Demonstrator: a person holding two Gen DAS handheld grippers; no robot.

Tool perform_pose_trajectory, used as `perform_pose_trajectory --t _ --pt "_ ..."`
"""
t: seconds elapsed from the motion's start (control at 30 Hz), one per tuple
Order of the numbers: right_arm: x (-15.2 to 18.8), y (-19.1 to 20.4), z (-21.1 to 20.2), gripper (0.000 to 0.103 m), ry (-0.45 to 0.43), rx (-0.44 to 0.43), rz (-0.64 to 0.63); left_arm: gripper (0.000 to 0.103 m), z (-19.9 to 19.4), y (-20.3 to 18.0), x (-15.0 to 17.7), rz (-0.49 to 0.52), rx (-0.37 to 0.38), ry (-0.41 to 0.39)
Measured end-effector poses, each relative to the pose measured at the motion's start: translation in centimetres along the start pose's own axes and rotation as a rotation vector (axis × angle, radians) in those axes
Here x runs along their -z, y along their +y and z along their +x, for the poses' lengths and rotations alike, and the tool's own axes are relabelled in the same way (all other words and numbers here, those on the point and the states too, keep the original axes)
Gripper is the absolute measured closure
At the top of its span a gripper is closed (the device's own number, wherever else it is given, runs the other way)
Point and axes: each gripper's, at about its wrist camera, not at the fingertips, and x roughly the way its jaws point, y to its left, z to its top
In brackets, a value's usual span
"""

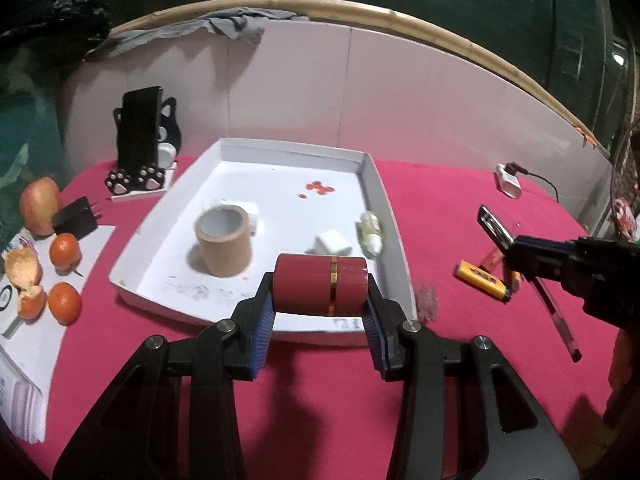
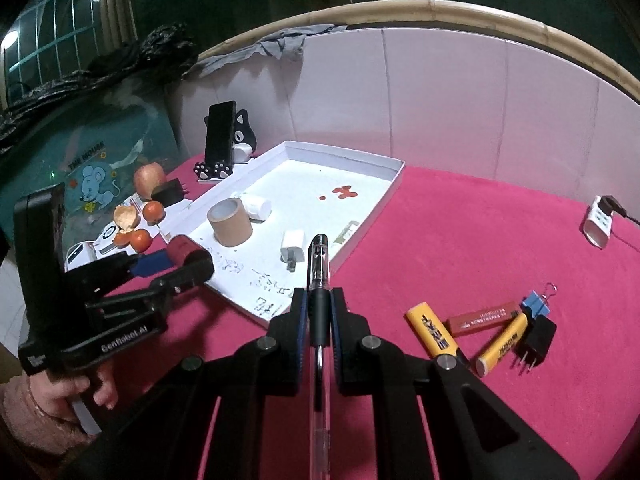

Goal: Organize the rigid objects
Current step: 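Carry the pen in the right tool while the left tool carries the red case to the tray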

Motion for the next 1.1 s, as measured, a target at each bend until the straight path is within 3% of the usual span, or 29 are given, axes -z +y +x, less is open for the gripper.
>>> perform_pose_trajectory --t 0.4,1.1 --pt "-2.0 0.6 1.6 0.094 0.005 -0.008 -0.003 0.063 0.8 2.7 -1.8 -0.019 -0.035 0.002" --pt "-8.2 2.9 6.6 0.094 0.001 -0.027 0.018 0.063 5.7 9.8 -9.7 -0.129 -0.090 0.037"
